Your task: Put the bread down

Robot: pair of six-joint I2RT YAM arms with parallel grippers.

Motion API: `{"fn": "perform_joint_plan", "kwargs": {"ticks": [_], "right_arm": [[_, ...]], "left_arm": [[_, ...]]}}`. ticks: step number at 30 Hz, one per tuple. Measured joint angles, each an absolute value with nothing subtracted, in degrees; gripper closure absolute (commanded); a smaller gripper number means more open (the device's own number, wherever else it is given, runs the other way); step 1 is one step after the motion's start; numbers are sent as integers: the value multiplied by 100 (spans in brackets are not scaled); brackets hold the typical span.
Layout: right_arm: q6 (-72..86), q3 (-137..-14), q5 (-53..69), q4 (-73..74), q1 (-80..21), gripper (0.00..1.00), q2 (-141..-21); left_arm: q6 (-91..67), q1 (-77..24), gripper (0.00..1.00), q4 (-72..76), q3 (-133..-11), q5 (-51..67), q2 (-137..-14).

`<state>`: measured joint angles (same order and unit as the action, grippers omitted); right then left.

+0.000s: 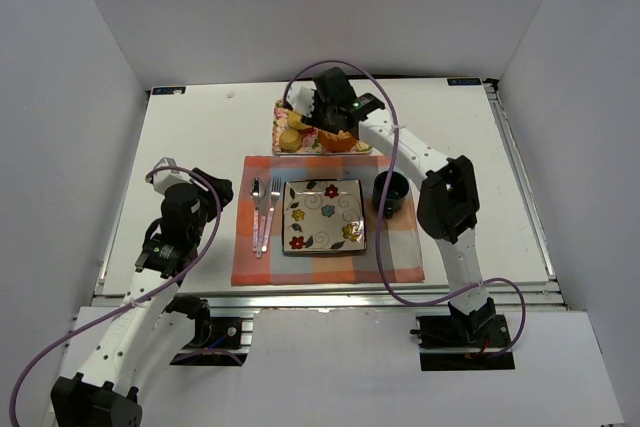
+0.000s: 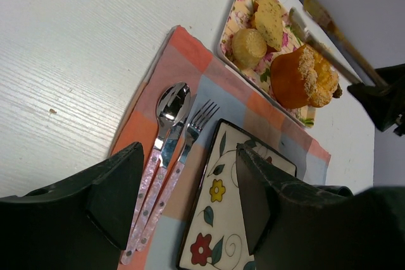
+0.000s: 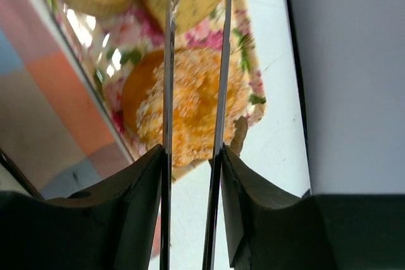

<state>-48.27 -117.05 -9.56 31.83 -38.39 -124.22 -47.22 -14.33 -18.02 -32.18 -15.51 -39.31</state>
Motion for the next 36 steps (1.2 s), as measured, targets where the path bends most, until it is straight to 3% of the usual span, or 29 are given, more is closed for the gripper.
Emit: {"fn": "perform_joint_plan", "kwargs": {"ticks": [22, 36], "right_arm": [[-2187, -12162, -746, 2832, -4077, 62, -13277], [-1820, -12193, -1251, 2668, -4167, 59, -13314]], "left_arm": [[-4727, -1433, 30, -1933, -3218, -1566, -3916], [-4727, -1433, 30, -1929, -3218, -1566, -3916]]}}
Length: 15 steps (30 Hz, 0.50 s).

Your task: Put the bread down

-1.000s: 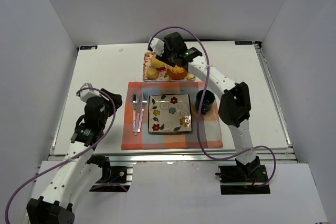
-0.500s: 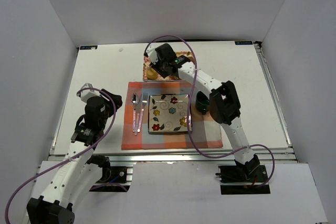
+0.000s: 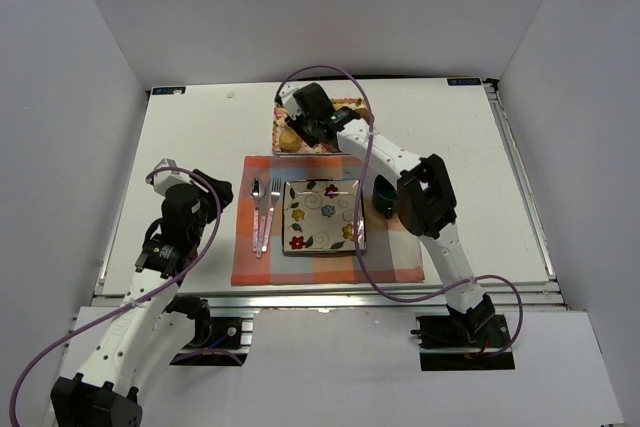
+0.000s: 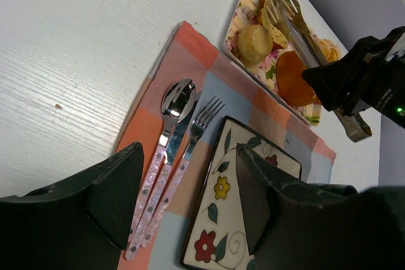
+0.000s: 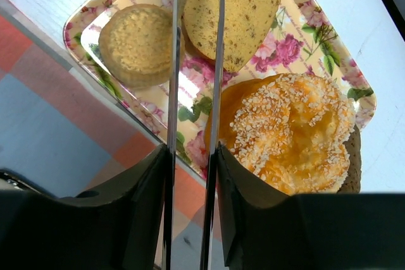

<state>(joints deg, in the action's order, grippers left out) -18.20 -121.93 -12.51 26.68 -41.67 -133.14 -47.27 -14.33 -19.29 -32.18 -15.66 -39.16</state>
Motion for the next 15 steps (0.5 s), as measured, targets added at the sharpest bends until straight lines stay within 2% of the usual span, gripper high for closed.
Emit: {"fn": "perform_joint_plan", "kwargs": {"ticks": [5, 15], "right_arm": [[-1822, -12193, -1319, 2641, -4176, 54, -13426], [-1833, -12193, -1463, 2604, -4239, 54, -13568]], "left_arm": [[-4727, -1433, 30, -1925, -3190, -1568, -3913], [-4722, -1433, 30, -1929, -3142, -1570, -3913]]}}
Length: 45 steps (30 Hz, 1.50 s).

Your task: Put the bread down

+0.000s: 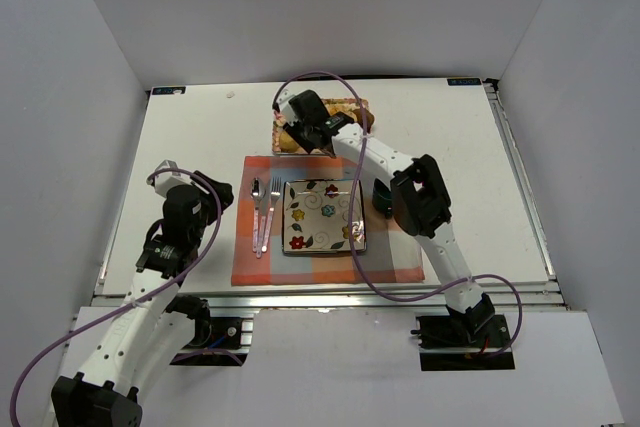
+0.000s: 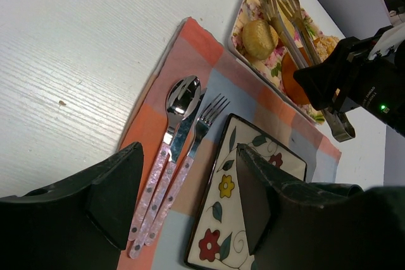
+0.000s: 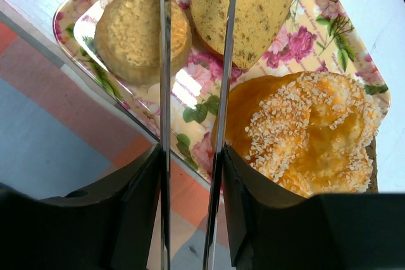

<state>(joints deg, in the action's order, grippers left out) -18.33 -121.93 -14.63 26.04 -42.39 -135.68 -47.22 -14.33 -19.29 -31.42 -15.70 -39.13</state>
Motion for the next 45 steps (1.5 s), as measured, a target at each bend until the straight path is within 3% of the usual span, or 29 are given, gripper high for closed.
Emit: {"fn": "perform_joint_plan", "kwargs": {"ticks": [15, 21, 30, 45], "right_arm": [[-1852, -12193, -1638, 2436, -4281, 56, -13537], [-2198, -11874, -1420, 2344, -4191, 56, -12988], [-3577, -11233, -886, 2510, -4106, 55, -11885], [-5671, -11509, -1179, 3750, -4180, 54, -11974]], "left_arm": [[-4698, -1433, 30, -1925, -3140, -1579, -3931], [-4700, -1433, 30, -1918, -3140, -1594, -3931], [-4700, -1433, 30, -1879, -3116, -1592, -3913], [-4707, -1433, 30, -1747, -2842, -1590, -3592]]}}
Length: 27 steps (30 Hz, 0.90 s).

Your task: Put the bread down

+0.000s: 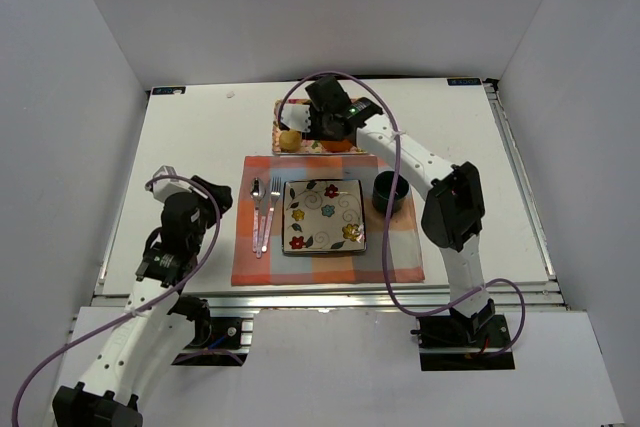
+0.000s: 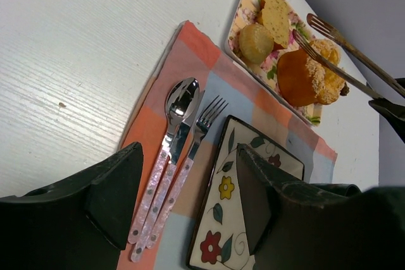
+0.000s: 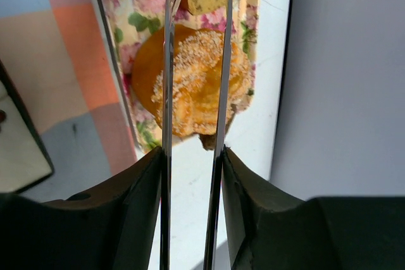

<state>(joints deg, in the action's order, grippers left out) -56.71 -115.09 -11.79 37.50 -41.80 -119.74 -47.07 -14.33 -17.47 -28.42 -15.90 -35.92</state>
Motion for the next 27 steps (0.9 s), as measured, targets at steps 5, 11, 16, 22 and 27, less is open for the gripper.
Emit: {"fn": "perform_joint_plan", "kwargs": {"ticks": [5, 11, 16, 22, 27], "right_arm": [[-6049, -11664, -1505, 3938, -4268, 54, -12033], [-6123, -11983, -1702, 4104, -4355, 54, -12368], [-6062, -12077, -1813, 4233, -4375, 54, -12637], [-5996, -12077, -1942, 4239, -4366, 56, -12742], [-5892, -12077, -1935, 4235, -4353, 56, -12742]], "left_arm": [[-4744, -1433, 30, -1702, -2722, -1588, -3437], [-4768, -1433, 30, -1673, -2659, -1590, -3295], [-4792, -1433, 30, -1673, -2639, -1590, -3142], [-4818, -1433, 30, -1691, -2554, -1590, -3052], [-4856, -1433, 30, -1688, -2554, -1590, -3015]]}}
